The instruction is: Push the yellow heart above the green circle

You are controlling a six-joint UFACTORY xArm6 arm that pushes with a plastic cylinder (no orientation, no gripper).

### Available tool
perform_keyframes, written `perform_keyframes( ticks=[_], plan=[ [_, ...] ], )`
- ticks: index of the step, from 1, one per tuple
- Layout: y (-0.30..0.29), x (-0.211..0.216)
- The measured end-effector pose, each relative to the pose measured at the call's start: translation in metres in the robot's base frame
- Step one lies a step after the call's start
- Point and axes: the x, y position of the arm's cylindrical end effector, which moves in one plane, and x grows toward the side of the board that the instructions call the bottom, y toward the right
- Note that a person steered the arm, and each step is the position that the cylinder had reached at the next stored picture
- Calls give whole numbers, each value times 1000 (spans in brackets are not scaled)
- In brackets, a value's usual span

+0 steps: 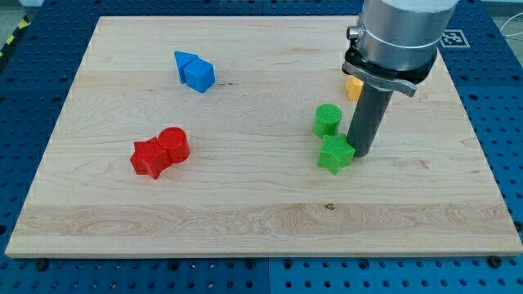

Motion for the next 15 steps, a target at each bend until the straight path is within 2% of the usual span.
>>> perform_keyframes(
  ticks=[1,2,5,6,7,9,15],
  plan=[
    [20,-6],
    [53,-41],
    [61,-157],
    [59,-172],
    [59,-156],
    [13,-140],
    [35,-104]
  ],
)
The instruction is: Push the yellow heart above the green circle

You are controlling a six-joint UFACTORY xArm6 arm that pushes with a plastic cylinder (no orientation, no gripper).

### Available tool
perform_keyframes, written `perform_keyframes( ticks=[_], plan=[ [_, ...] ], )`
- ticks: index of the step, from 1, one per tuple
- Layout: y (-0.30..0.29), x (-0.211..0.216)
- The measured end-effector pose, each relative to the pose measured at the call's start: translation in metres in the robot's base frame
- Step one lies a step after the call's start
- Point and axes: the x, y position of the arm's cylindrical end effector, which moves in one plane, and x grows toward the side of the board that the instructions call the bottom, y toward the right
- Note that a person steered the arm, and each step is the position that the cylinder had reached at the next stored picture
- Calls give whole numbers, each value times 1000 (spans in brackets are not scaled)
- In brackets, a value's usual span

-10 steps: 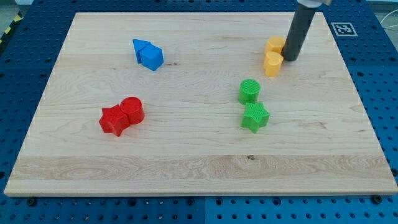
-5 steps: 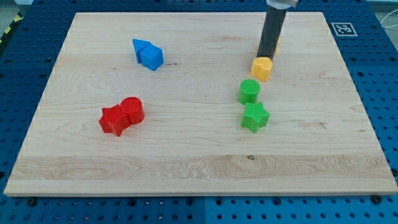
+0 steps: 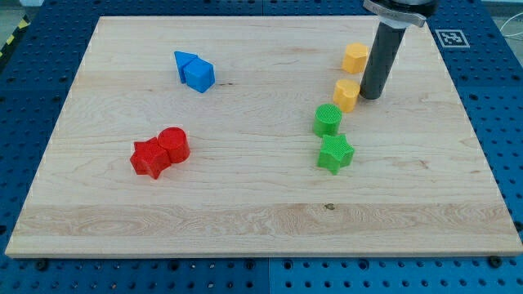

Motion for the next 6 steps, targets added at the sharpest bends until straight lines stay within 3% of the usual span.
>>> perform_keyframes(
  ticks=[3,6],
  plan=[
    [3,19],
    [-38,19]
  ],
)
